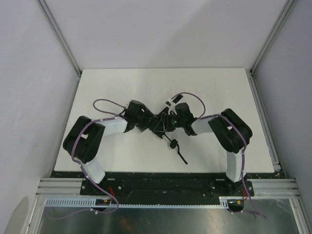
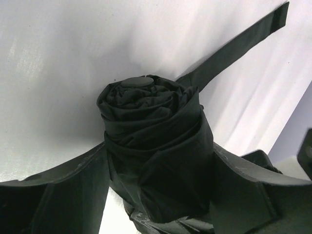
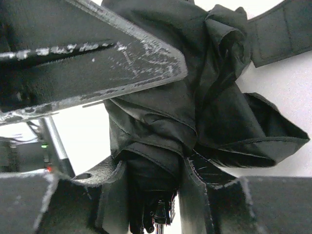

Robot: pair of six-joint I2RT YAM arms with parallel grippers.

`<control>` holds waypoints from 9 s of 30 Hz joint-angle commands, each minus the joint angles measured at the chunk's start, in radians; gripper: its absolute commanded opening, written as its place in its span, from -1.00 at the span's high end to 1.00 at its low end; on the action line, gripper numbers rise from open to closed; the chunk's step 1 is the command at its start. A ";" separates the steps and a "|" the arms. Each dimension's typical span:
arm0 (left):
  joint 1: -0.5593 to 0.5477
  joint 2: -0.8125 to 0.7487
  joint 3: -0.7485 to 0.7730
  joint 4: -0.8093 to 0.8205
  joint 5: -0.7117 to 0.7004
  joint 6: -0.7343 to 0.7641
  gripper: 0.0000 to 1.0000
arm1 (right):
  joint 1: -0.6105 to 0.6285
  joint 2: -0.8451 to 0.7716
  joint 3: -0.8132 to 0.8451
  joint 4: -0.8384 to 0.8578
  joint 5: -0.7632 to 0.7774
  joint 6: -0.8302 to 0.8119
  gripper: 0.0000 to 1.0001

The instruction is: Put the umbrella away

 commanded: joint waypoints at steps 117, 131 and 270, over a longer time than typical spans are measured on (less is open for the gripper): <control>-0.039 0.190 -0.177 0.072 0.094 0.058 0.91 | 0.180 -0.099 0.122 -0.472 0.617 -0.234 -0.44; -0.037 0.169 -0.183 0.081 0.102 0.064 0.97 | 0.243 0.099 0.221 -0.657 1.012 -0.280 0.02; -0.070 0.176 -0.132 0.083 0.138 0.101 1.00 | -0.090 -0.261 -0.160 -0.176 0.222 -0.143 -0.96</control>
